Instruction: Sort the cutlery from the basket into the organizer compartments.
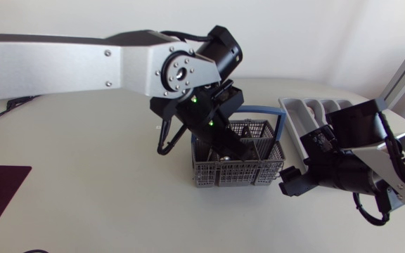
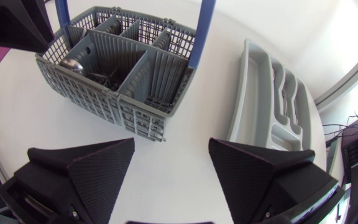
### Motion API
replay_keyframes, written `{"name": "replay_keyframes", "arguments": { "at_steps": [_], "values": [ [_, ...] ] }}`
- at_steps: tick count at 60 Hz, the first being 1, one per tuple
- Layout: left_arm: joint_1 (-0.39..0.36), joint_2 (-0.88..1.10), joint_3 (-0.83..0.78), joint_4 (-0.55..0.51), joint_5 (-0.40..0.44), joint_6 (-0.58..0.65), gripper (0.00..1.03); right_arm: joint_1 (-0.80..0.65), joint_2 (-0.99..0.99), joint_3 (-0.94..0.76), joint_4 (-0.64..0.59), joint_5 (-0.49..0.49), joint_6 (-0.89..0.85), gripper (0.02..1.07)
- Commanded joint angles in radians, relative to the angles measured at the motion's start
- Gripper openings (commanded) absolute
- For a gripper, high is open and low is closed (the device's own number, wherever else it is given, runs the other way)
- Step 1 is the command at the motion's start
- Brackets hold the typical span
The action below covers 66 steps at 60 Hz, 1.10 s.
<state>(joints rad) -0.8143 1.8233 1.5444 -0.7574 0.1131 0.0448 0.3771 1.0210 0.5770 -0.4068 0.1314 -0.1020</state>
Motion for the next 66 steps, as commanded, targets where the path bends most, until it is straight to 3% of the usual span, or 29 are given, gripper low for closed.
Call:
{"name": "replay_keyframes", "arguments": {
  "at_steps": [1,22,59,66],
  "values": [
    [-0.019,0.060,0.025,0.003,-0.026,0.003,0.28,-0.009,-0.015,-0.028,0.006,0.001,-0.007,0.88],
    [-0.043,0.110,0.062,0.001,-0.165,-0.010,0.33,-0.007,-0.022,-0.037,0.011,0.001,-0.010,0.88],
    [-0.031,0.182,0.103,-0.007,-0.165,-0.029,0.32,-0.003,-0.018,-0.045,0.019,0.001,-0.011,0.88],
    [-0.028,0.220,0.135,-0.051,-0.144,-0.029,0.29,-0.004,-0.018,-0.045,0.020,0.001,-0.011,0.88]
  ]
}}
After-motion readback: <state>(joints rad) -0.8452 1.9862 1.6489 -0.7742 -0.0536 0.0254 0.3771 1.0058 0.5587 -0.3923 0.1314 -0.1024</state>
